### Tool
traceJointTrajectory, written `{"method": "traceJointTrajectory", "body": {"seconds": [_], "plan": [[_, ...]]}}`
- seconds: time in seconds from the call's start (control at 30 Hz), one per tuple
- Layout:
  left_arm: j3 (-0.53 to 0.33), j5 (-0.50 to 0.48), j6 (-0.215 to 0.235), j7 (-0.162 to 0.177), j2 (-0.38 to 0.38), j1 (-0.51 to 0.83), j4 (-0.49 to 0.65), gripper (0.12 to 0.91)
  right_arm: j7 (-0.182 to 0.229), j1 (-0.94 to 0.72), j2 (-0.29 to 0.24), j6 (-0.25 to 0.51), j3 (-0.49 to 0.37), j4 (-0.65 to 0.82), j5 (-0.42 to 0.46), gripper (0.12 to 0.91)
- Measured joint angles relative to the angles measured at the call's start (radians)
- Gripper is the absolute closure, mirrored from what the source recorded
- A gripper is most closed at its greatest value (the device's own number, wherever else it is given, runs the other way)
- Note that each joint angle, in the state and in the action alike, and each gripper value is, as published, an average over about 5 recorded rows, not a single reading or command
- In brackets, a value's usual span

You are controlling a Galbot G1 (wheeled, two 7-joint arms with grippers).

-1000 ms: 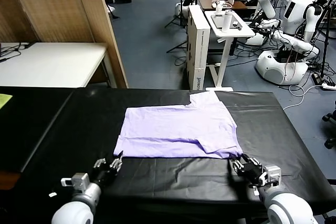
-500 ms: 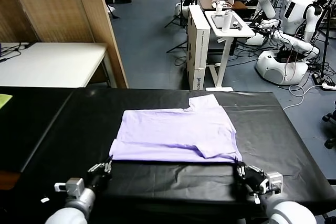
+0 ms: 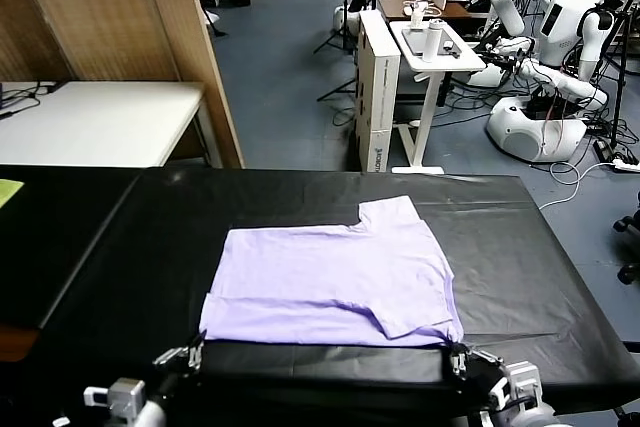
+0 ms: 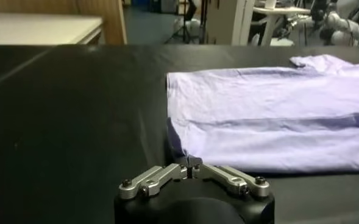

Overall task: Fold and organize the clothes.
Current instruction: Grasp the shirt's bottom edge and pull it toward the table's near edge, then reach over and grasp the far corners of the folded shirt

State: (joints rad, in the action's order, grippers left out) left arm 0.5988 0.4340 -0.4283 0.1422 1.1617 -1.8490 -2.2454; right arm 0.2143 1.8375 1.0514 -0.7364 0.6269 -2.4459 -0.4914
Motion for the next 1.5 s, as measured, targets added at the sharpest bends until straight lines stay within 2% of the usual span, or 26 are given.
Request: {"method": "traceJointTrajectory", "body": {"seconds": [0.07,0.13,0.23,0.33,0.43,0.53,0.77,0.93,1.13,1.3,1.5], "plan": [[0.004,0.001,-0.017,0.015,0.005,-0.008,-0.014,0.534,-0.006,0.006,-0.003,0.0,0.01,-0.015,-0.013,0.196],[0.01,0.002,-0.031,0.028,0.006,-0.016,-0.03,0.401,-0.016,0.002,-0.01,0.0,0.025,-0.026,-0.041,0.138],[0.023,0.002,-0.052,0.031,0.002,-0.022,-0.055,0.23,-0.026,-0.031,-0.032,0.0,0.048,-0.021,-0.099,0.121],[0.039,-0.002,-0.062,0.005,-0.004,-0.015,-0.081,0.141,-0.026,-0.098,-0.065,0.0,0.053,0.01,-0.156,0.119],[0.047,0.022,-0.074,-0.008,-0.009,0.018,-0.095,0.126,-0.02,-0.202,-0.104,0.0,0.038,0.077,-0.214,0.118],[0.046,0.086,-0.113,0.01,-0.012,0.09,-0.085,0.124,-0.011,-0.326,-0.137,0.0,0.008,0.167,-0.273,0.118],[0.008,0.234,-0.173,0.013,-0.045,0.333,0.021,0.123,0.004,-0.613,-0.178,0.0,-0.105,0.379,-0.338,0.118],[-0.034,0.305,-0.212,0.019,-0.062,0.503,0.133,0.123,0.007,-0.798,-0.166,0.0,-0.215,0.523,-0.336,0.118],[-0.105,0.319,-0.23,0.023,-0.044,0.675,0.28,0.123,-0.01,-0.963,-0.124,0.0,-0.334,0.684,-0.285,0.118],[-0.162,0.313,-0.23,0.018,-0.026,0.777,0.4,0.123,-0.036,-1.045,-0.086,0.0,-0.392,0.794,-0.242,0.118],[-0.204,0.294,-0.222,-0.005,-0.028,0.859,0.507,0.123,-0.042,-1.104,-0.053,0.0,-0.431,0.872,-0.238,0.118]]}}
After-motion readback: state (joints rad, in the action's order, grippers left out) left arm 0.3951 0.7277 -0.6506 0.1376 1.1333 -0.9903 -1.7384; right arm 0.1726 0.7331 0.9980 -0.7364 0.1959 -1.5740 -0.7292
